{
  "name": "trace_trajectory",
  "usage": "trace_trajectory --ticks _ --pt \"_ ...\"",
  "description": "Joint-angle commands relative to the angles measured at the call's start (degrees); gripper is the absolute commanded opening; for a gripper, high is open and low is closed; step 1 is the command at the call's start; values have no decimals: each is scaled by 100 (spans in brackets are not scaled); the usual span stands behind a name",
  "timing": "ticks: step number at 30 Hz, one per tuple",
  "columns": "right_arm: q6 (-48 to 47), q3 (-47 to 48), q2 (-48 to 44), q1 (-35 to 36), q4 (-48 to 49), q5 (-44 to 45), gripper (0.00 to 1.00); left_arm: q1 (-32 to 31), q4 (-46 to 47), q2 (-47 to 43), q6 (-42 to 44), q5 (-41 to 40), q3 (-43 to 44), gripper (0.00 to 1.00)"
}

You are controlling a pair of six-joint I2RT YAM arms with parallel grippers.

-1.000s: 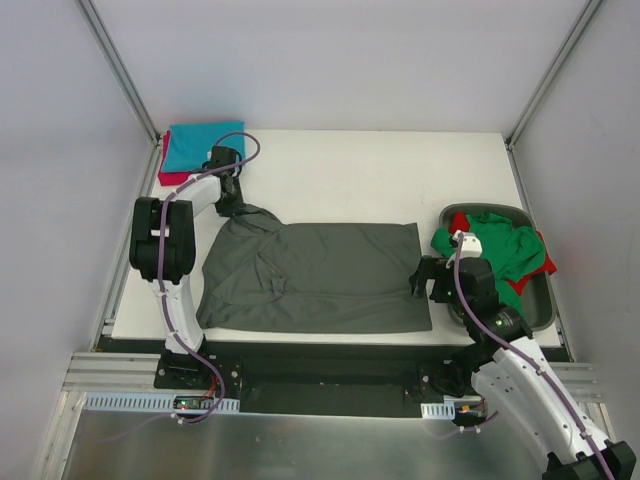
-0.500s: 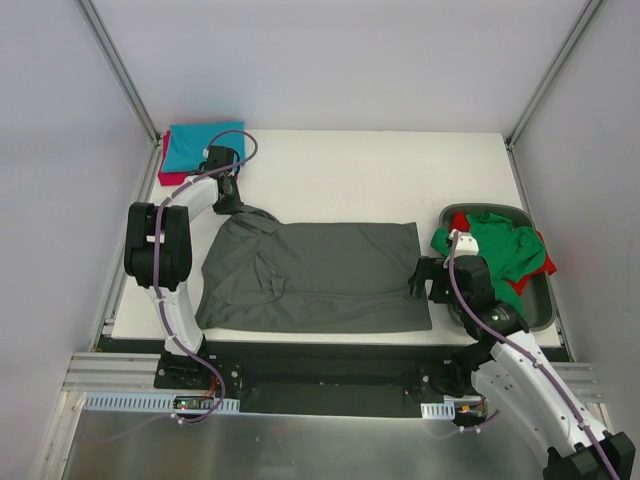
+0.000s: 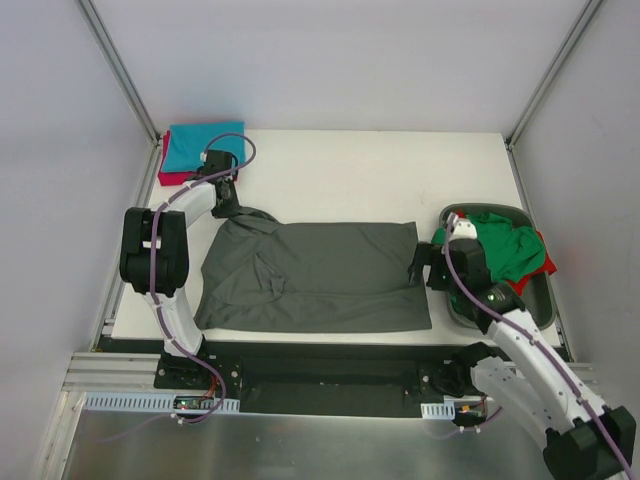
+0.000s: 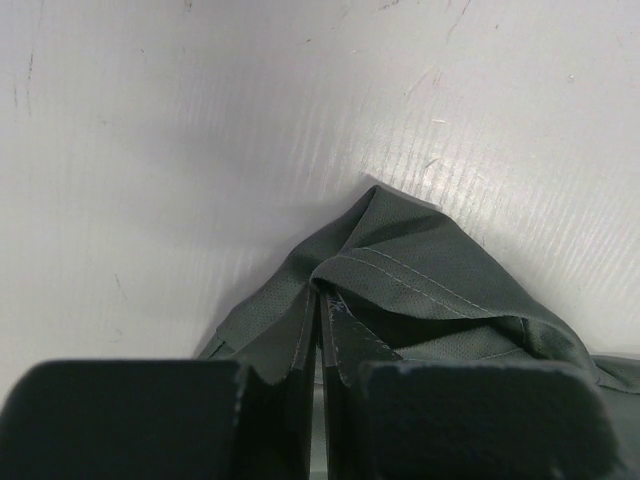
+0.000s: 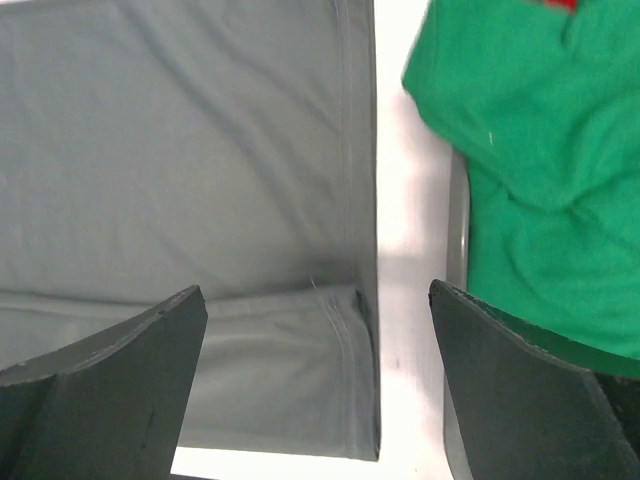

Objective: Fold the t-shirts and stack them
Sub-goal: Grap the side of the flattened tshirt furthest away from the robot with both arms

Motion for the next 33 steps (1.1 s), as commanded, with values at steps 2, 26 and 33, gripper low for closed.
trace_trajectory --ticks 2,26,33 --pt "52 1505 1582 -22 330 254 96 44 174 -329 -137 91 -92 0" --pt "535 5894 7325 -417 -1349 1380 57 88 403 -469 -243 -5 -241 0" --pt "658 5577 7352 -567 -1103 756 50 88 412 -478 -243 83 -241 0"
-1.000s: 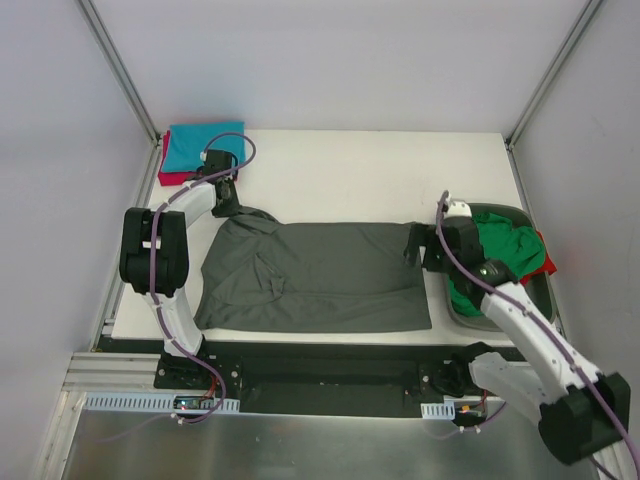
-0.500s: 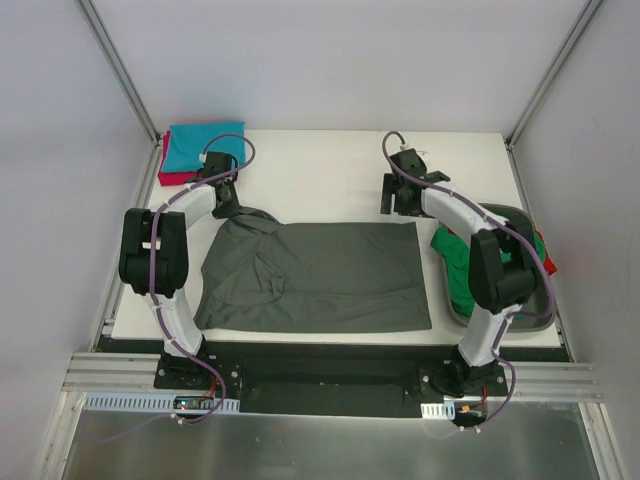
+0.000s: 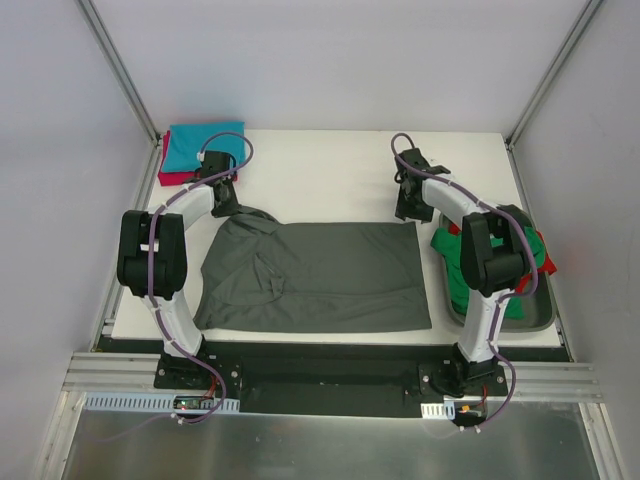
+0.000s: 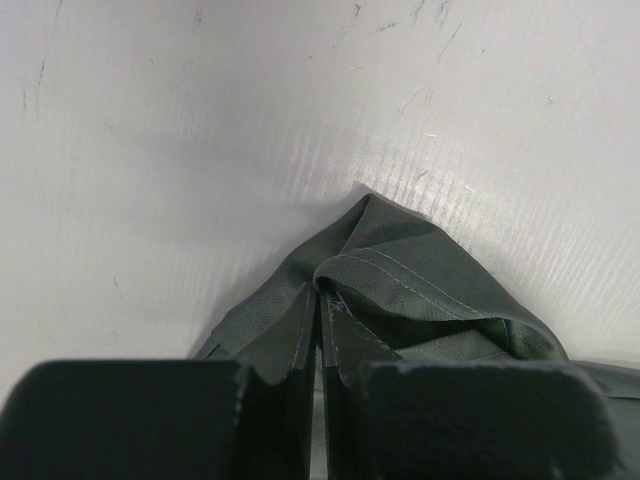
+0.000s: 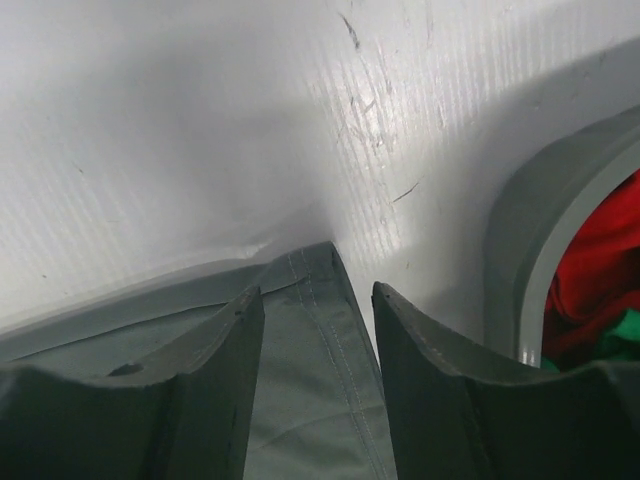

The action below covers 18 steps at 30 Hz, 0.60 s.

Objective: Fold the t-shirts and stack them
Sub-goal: Grap the side of the flattened tshirt furthest away from the robot with both arms

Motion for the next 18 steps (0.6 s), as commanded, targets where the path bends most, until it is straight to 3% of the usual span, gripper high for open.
trace_trajectory --ticks 1,5,18 --pt "217 -138 15 -95 5 -443 49 49 104 -299 -46 56 -45 0" --pt "287 -156 67 -165 5 -539 42 49 104 -334 -55 83 -71 0" --pt "331 -332 138 -200 -3 -513 34 58 104 -343 -46 118 -80 0"
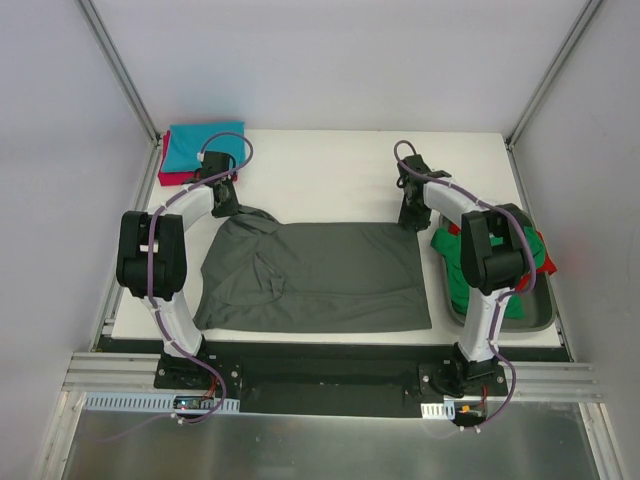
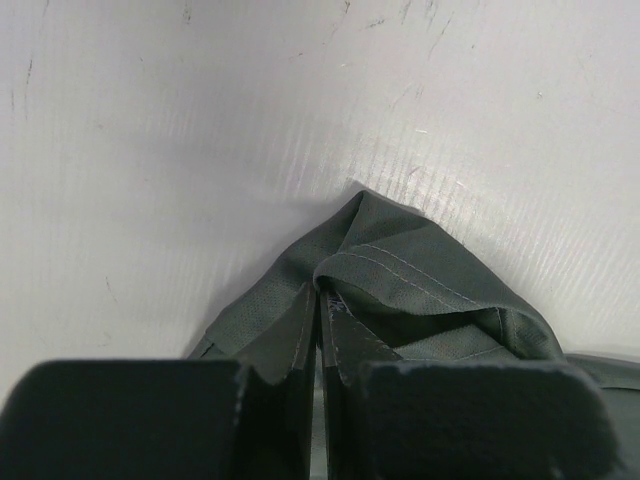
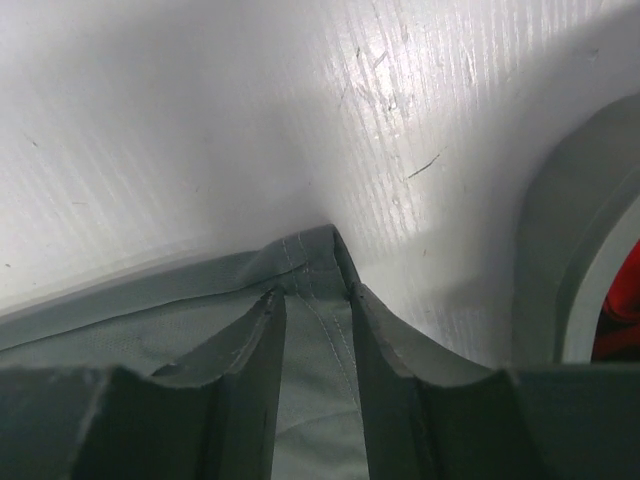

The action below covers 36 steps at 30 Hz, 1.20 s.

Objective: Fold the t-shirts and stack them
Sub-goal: Grap the side of the flattened tshirt furthest away from the robot with both arms

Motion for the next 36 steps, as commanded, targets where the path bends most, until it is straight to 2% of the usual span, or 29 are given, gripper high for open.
trace_trajectory --ticks 1,4,7,20,27,36 --pt "117 -32 90 -54 -6 -37 33 58 49 -308 -44 20 -27 0" --pt "100 -68 99 -54 47 -116 28 58 49 -325 -44 28 -36 0" --pt "21 -59 107 -71 100 -81 27 58 49 -334 -44 55 -19 0" --pt "-173 257 64 -238 179 -247 29 66 40 -325 0 28 -36 0" --pt "-234 451 265 -274 223 -616 28 84 40 -317 0 37 -36 0" --pt "-155 302 327 -274 74 -353 27 110 40 -299 0 64 -27 0"
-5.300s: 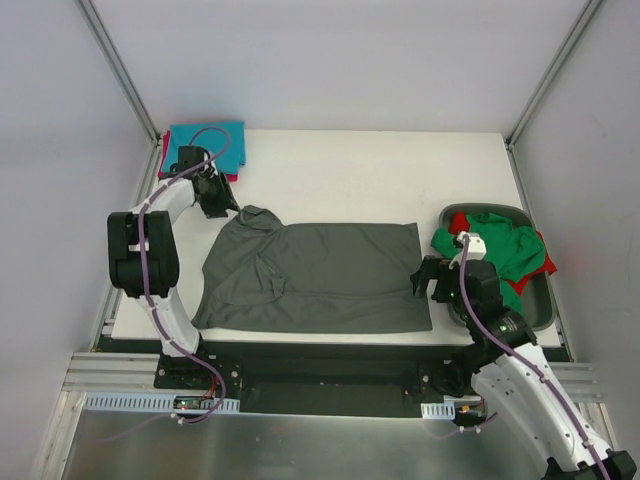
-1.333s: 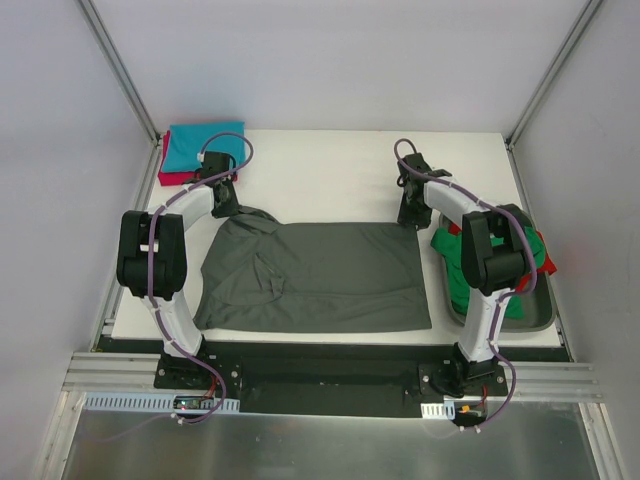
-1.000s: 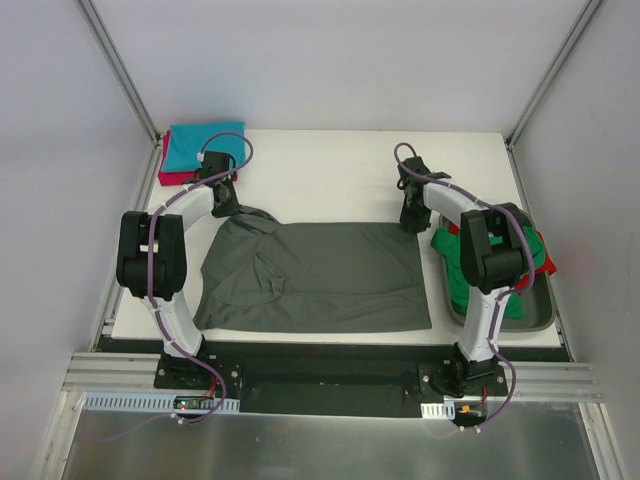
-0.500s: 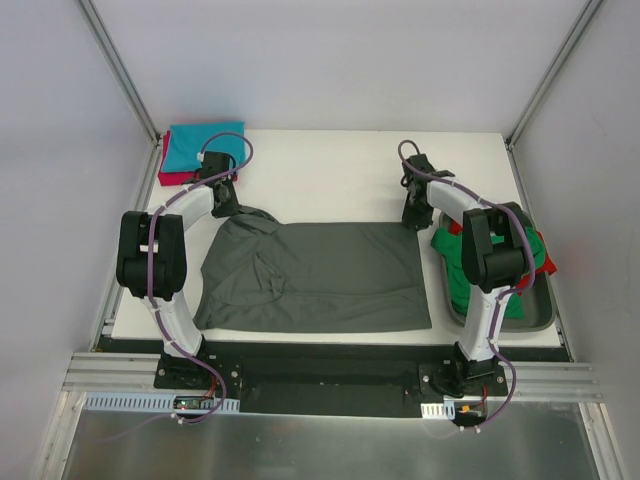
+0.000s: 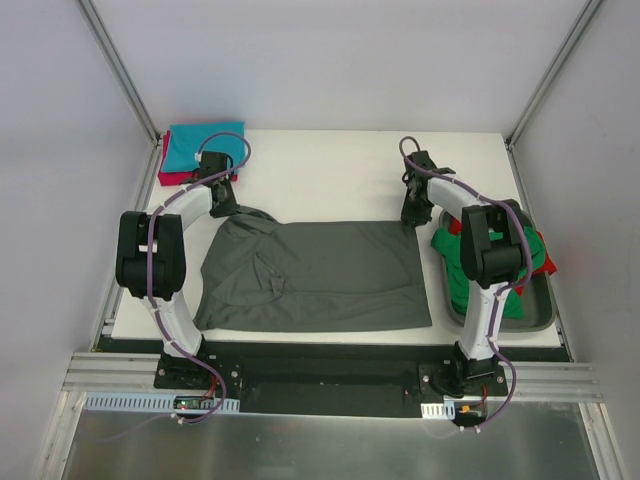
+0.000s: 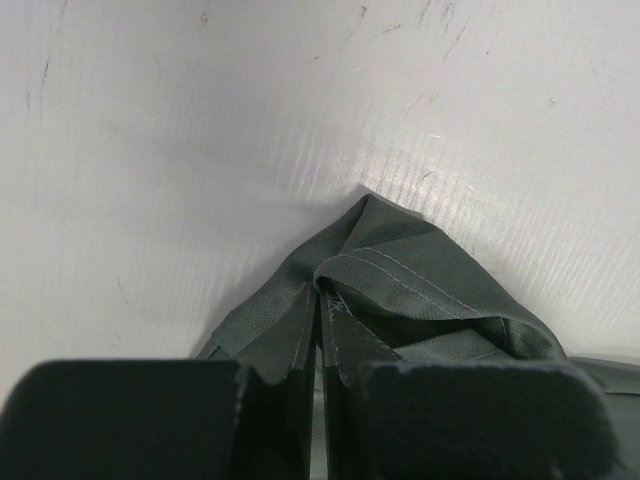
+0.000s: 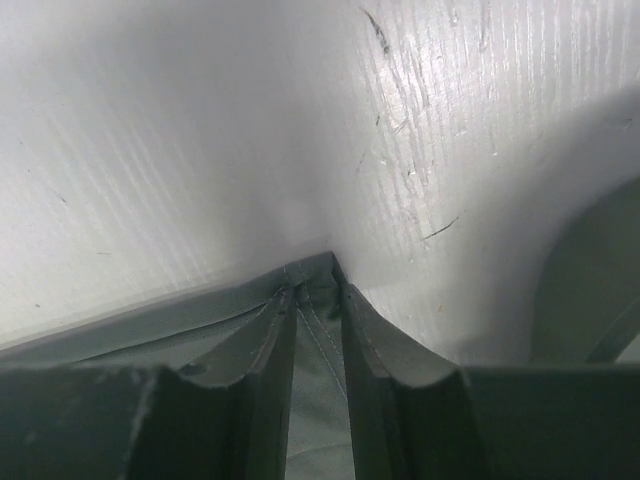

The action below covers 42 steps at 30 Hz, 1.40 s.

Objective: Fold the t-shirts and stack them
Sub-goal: Grap the side of the flattened tshirt furthest away from the robot with both arms, then fold the other side of the tshirt into a rectangle

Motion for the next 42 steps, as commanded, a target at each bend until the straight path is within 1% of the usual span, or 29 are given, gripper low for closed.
trace_trajectory --ticks 1,2,5,7,10,11,15,18,20,26,31,34,37,38,42 --pt "-7 0 -16 -16 -116 134 27 38 38 -290 -11 53 -16 0" --pt "-15 -18 -25 -16 -81 126 27 38 38 -290 -11 61 -16 0" --pt "-42 43 54 -16 -72 239 20 38 38 -273 -2 131 -16 0" --pt "-77 79 89 -16 15 318 13 38 38 -281 -2 175 -16 0" --pt "-200 88 63 -16 77 205 6 38 38 -378 -2 359 -60 0" --pt "-252 62 37 -7 138 144 1 38 38 -439 -11 412 -78 0" --pt "-498 -149 -323 -7 323 -15 1 47 21 -860 -90 379 -297 0" --pt "-683 -526 -779 11 586 -261 1 38 -67 -1369 -204 185 -569 0" --pt "-753 -790 -1096 37 675 -305 1 38 -181 -1730 -318 193 -806 0" --pt "-736 -1783 -2106 55 947 -507 1 38 -541 -2951 -898 307 -1641 0" --pt "-631 -2592 -2959 63 1149 -788 1 30 -1095 -4120 -1530 325 -2519 0" --pt "-675 -2865 -3434 72 1176 -964 1 30 -1429 -4919 -2022 115 -3082 0" --pt "-701 -3093 -3759 72 1202 -1008 1 30 -1570 -5544 -2304 289 -3636 0" --pt "-701 -3172 -3839 64 1202 -1235 1 30 -1623 -5720 -2383 342 -3751 0" --pt "-789 -3279 -4015 63 1097 -1360 1 30 -1965 -6283 -2656 334 -3945 0"
